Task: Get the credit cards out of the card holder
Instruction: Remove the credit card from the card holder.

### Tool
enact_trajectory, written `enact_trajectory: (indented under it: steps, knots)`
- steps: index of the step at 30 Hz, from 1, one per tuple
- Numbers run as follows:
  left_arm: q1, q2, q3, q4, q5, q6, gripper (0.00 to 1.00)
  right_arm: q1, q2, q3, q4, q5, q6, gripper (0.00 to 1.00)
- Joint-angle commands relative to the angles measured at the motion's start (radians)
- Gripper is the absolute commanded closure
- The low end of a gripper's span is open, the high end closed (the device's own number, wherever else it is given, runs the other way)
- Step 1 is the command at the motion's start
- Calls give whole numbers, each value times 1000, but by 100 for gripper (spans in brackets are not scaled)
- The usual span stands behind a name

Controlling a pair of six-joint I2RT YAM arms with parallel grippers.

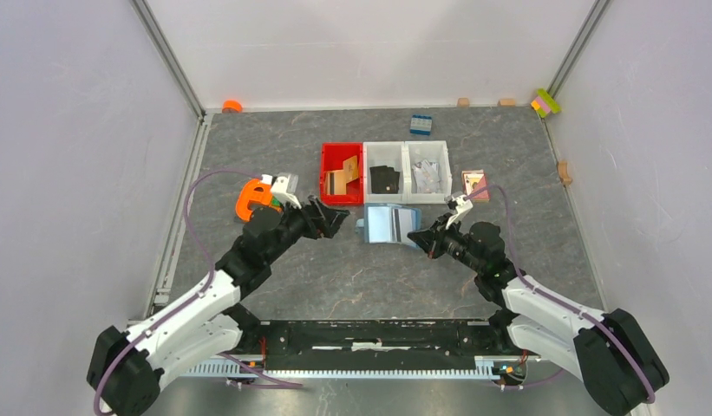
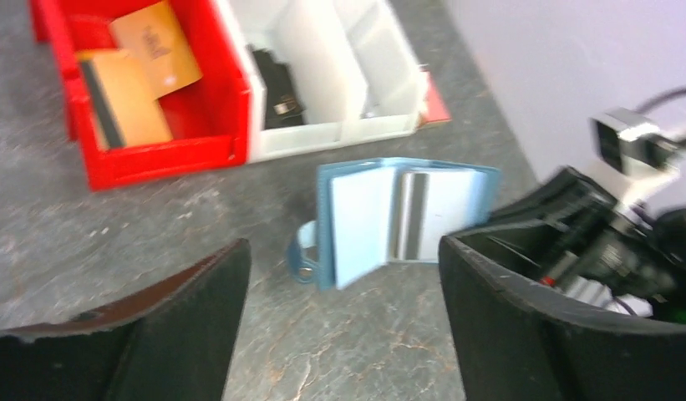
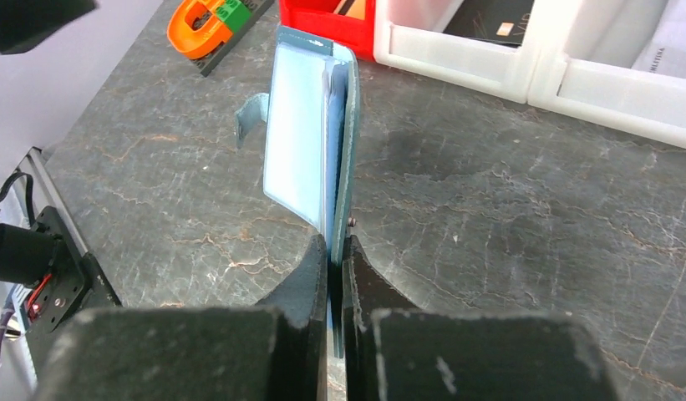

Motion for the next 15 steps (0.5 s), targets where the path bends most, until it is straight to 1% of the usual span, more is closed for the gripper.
enact_trajectory:
  steps: [1, 2, 3, 6, 8, 11, 15]
  knots:
    - [2, -64, -95, 268, 233, 59, 24, -10, 6, 39, 22, 17, -2, 100]
    - [1, -48, -90, 301, 299, 64, 32, -13, 10, 41, 25, 12, 1, 100]
    - [0, -19, -75, 326, 369, 66, 37, -13, 12, 41, 27, 3, 4, 100]
    - [-8, 107, -19, 361, 497, 45, 44, -16, 21, 40, 48, -32, 14, 100]
    - [-15, 183, 6, 386, 556, 28, 46, -19, 25, 38, 68, -59, 25, 100]
    - [-21, 275, 36, 398, 599, 7, 47, -21, 24, 31, 101, -98, 49, 100]
    - [-22, 351, 58, 393, 608, -2, 48, -24, 19, 28, 137, -140, 77, 100]
